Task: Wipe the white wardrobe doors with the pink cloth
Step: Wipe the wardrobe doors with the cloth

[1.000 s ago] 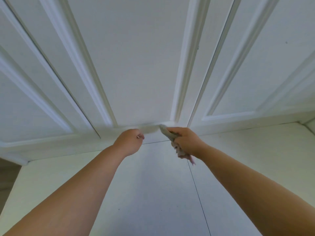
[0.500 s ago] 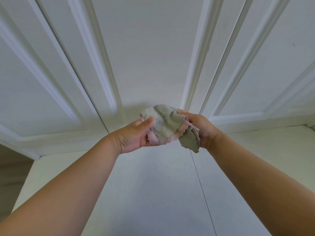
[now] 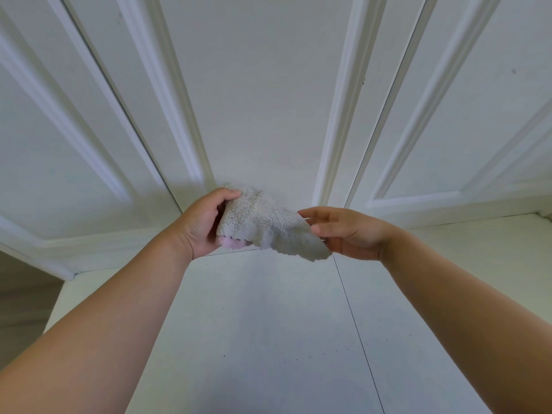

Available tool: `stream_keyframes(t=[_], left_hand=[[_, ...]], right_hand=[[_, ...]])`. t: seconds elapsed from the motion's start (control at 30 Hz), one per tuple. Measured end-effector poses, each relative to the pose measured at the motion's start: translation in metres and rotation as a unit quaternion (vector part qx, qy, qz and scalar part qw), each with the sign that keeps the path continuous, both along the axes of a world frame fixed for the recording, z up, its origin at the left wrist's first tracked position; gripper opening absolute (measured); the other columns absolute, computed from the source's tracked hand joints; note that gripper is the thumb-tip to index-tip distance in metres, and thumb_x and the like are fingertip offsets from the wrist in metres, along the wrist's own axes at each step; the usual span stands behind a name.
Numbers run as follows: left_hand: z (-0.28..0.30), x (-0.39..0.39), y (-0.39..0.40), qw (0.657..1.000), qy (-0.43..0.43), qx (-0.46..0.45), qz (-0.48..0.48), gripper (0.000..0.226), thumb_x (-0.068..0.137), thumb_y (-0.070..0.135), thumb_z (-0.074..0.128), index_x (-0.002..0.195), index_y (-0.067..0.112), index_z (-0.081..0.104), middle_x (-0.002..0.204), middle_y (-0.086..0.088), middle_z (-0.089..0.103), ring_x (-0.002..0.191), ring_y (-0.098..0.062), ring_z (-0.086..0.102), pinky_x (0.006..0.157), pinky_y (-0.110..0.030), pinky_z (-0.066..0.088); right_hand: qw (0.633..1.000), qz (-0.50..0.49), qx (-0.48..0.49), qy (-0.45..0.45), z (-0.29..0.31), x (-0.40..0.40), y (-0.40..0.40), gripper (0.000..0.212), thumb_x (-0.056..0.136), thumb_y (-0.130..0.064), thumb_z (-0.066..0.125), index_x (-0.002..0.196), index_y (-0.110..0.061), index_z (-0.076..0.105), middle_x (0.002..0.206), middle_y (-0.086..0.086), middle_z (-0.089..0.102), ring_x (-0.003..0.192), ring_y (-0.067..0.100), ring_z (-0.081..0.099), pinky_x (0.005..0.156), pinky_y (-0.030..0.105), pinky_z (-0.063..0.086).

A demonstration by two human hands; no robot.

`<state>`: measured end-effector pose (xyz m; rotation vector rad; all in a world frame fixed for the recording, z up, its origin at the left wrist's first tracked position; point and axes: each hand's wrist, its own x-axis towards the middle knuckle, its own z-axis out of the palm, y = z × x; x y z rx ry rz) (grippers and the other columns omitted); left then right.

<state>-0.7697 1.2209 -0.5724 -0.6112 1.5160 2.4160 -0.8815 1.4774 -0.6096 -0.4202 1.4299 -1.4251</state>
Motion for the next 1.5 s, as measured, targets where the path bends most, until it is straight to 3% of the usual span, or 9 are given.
stream_keyframes(t=[0.23, 0.37, 0.5, 0.77, 0.87, 1.03, 1.23, 1.37, 1.5], left_hand=[[-0.007, -0.007, 0.005, 0.981, -0.04, -0.188, -0.001, 0.014, 0.098, 0.024, 0.057, 0.099, 0.01, 0.06, 0.085, -0.011, 0.064, 0.063, -0.022, 0.064, 0.052, -0.029, 0.046], [-0.027, -0.011, 0.012, 0.91, -0.041, -0.413, -0.019, 0.029, 0.097, 0.046, 0.055, 0.112, 0.022, 0.059, 0.112, 0.001, 0.063, 0.107, -0.021, 0.061, 0.085, -0.035, 0.049], [0.003, -0.017, 0.036, 0.98, 0.024, -0.169, -0.099, 0.065, 0.09, 0.068, 0.044, 0.121, 0.015, 0.064, 0.103, -0.005, 0.071, 0.09, -0.017, 0.068, 0.077, -0.03, 0.053], [0.007, -0.019, 0.048, 0.962, 0.074, -0.251, -0.077, 0.01, 0.1, 0.02, 0.059, 0.102, 0.013, 0.067, 0.089, -0.005, 0.073, 0.078, -0.019, 0.07, 0.065, -0.028, 0.056], [0.009, -0.023, 0.048, 0.987, 0.09, -0.134, -0.026, 0.015, 0.099, 0.013, 0.057, 0.111, 0.014, 0.066, 0.104, -0.007, 0.073, 0.095, -0.021, 0.071, 0.084, -0.034, 0.058], [0.028, -0.029, 0.048, 0.988, 0.106, -0.112, 0.019, 0.018, 0.098, 0.016, 0.059, 0.114, 0.011, 0.067, 0.113, -0.011, 0.073, 0.102, -0.026, 0.07, 0.092, -0.04, 0.055], [0.045, -0.037, 0.048, 0.935, 0.151, -0.288, 0.144, 0.015, 0.1, 0.014, 0.057, 0.112, 0.02, 0.064, 0.107, -0.004, 0.071, 0.092, -0.014, 0.072, 0.082, -0.032, 0.059], [0.054, -0.04, 0.045, 0.887, 0.214, -0.369, 0.175, 0.022, 0.093, 0.018, 0.06, 0.099, 0.039, 0.063, 0.096, 0.006, 0.072, 0.089, -0.014, 0.071, 0.085, -0.041, 0.058], [0.06, -0.039, 0.049, 0.855, 0.248, -0.423, 0.166, 0.023, 0.087, 0.023, 0.059, 0.093, 0.044, 0.062, 0.096, 0.011, 0.071, 0.093, -0.017, 0.069, 0.088, -0.037, 0.056]], right_hand=[[0.996, 0.048, 0.003, 0.075, 0.012, 0.01, -0.019, 0.042, 0.087, -0.009, 0.064, 0.124, 0.009, 0.061, 0.121, 0.027, 0.066, 0.114, 0.038, 0.064, 0.103, 0.054, 0.048], [0.996, 0.041, -0.063, 0.042, 0.028, 0.009, -0.017, 0.036, 0.092, -0.006, 0.056, 0.126, 0.006, 0.055, 0.109, 0.02, 0.068, 0.097, 0.034, 0.066, 0.081, 0.042, 0.053], [0.995, 0.034, -0.06, 0.074, 0.037, 0.011, -0.021, 0.039, 0.091, 0.003, 0.058, 0.129, 0.001, 0.056, 0.118, 0.019, 0.066, 0.106, 0.033, 0.065, 0.086, 0.04, 0.054], [0.957, -0.187, 0.086, 0.206, 0.038, 0.001, -0.021, 0.039, 0.083, -0.018, 0.081, 0.115, -0.012, 0.062, 0.113, 0.011, 0.068, 0.108, 0.031, 0.066, 0.088, 0.043, 0.057], [0.985, -0.168, 0.038, 0.027, 0.02, 0.007, -0.019, 0.079, 0.071, -0.055, 0.082, 0.137, -0.023, 0.053, 0.135, 0.002, 0.063, 0.124, 0.022, 0.059, 0.105, 0.044, 0.044], [0.972, -0.186, -0.115, -0.082, 0.035, 0.021, -0.028, 0.055, 0.092, -0.036, 0.062, 0.138, -0.007, 0.055, 0.13, 0.016, 0.066, 0.12, 0.032, 0.064, 0.102, 0.048, 0.05], [0.829, -0.506, -0.136, 0.196, 0.106, 0.019, -0.031, 0.007, 0.09, -0.015, 0.056, 0.087, -0.012, 0.051, 0.066, 0.019, 0.056, 0.055, 0.028, 0.055, 0.046, 0.031, 0.039], [0.657, -0.528, -0.088, 0.531, 0.134, 0.006, -0.039, 0.02, 0.089, -0.007, 0.058, 0.074, -0.013, 0.045, 0.083, 0.007, 0.053, 0.067, 0.009, 0.054, 0.058, 0.025, 0.048], [0.638, -0.446, 0.003, 0.627, 0.102, -0.021, -0.056, 0.013, 0.089, -0.003, 0.06, 0.1, -0.009, 0.057, 0.111, 0.0, 0.054, 0.084, 0.008, 0.051, 0.069, 0.023, 0.047]])
